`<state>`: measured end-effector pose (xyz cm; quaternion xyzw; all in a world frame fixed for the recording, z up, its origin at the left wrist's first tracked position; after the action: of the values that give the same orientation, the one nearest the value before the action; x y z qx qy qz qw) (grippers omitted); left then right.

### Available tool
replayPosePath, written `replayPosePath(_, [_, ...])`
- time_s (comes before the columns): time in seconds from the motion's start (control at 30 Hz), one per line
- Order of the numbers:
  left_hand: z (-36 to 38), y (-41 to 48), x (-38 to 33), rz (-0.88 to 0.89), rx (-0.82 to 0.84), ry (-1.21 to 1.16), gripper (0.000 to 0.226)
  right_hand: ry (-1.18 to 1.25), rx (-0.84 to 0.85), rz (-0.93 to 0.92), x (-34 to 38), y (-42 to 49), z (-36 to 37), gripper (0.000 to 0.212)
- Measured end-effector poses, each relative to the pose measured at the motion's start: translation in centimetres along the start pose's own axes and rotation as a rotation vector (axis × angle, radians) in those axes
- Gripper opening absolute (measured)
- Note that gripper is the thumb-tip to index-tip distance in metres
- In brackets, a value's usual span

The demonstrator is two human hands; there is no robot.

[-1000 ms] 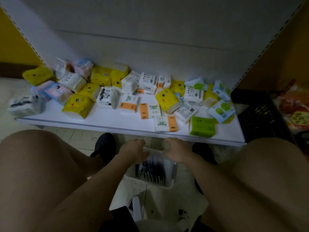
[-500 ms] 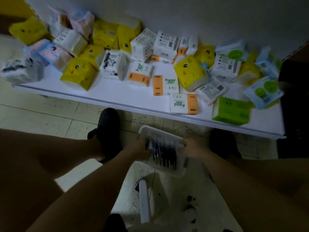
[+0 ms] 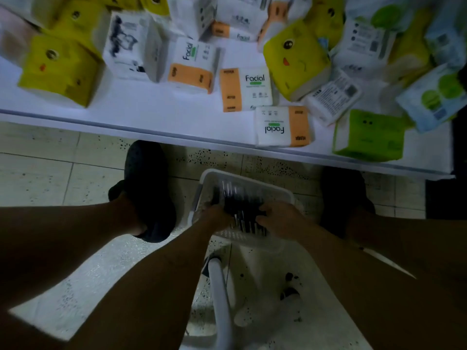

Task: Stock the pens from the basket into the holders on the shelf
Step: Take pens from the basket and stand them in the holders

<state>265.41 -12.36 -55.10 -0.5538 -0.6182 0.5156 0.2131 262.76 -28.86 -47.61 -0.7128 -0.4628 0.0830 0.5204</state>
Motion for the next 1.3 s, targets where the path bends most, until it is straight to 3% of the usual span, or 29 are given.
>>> replayPosePath(0.17, [-0.4,-0.5,0.0,-0.022,-0.136,-0.236,0.016,0.041,0.015,0.081,-1.1,2.1,1.3,0.045])
replayPosePath(0.2, [-0.4,-1.0,0.0,-0.039,-0.172,-0.273,0.020,0.063,0.015,0.097,-1.4,2.4,1.5,0.045])
replayPosePath(0.27, [-0.5,-2.0,-0.1,-0.036,-0.245,-0.322,0.022,0.054,0.032,0.114,-2.1,2.7,2.1,0.039])
replayPosePath(0.37, [-1.0,-3.7,-0.7,0.013,-0.331,-0.411,0.017,0.023,0.048,0.080,-3.1,3.2,2.8,0.013])
replayPosePath(0.43, [-1.1,-4.7,-1.2,0.025,-0.297,-0.520,0.008,-0.006,0.040,0.058,-2.8,3.7,2.6,0.013])
replayPosePath(0.53, [-1.3,-5.8,-1.1,0.010,-0.237,-0.643,0.043,-0.026,0.037,-0.013,-1.4,4.5,2.7,0.019])
replayPosePath(0.6, [-1.7,-6.2,-0.9,0.001,-0.252,-0.625,0.055,-0.019,0.025,-0.096,-0.7,5.0,3.1,0.017])
replayPosePath(0.63, [-1.9,-6.5,-0.9,0.003,-0.260,-0.623,0.055,-0.046,0.045,-0.114,-0.7,5.2,3.4,0.020])
replayPosePath(0.73, [-2.4,-7.1,-1.7,0.049,-0.233,-0.615,0.056,-0.109,0.133,-0.027,-1.8,5.9,4.4,0.064])
replayPosePath(0.8, [-2.3,-7.3,-2.3,0.055,-0.181,-0.603,0.062,-0.121,0.147,0.027,-2.5,6.3,4.8,0.071])
replayPosePath(0.93, [-1.4,-7.3,-3.0,0.039,-0.067,-0.535,0.052,-0.084,0.099,0.006,-2.1,6.2,4.7,0.060])
replayPosePath(1.07, [-1.1,-7.6,-3.1,0.070,-0.200,-0.419,0.027,0.019,-0.026,-0.022,-1.7,5.1,4.1,0.043])
replayPosePath(1.13, [-1.2,-8.0,-2.9,0.077,-0.284,-0.407,0.031,0.119,-0.124,-0.081,-1.3,4.1,3.9,0.024])
replayPosePath(1.3, [-1.7,-8.6,-3.5,0.066,-0.250,-0.441,0.025,0.191,-0.353,-0.123,-0.6,1.0,1.6,0.015])
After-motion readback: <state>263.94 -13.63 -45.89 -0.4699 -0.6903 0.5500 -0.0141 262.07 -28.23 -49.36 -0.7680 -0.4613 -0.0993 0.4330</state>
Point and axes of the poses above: each hand's wrist, its own y-axis towards the middle knuckle, its own z-axis out of the palm, x = y × z, the point moved 4 cm from there along y, towards the middle knuckle, and after that the axes turned 2 degrees about -x, right-handed, at the moved point
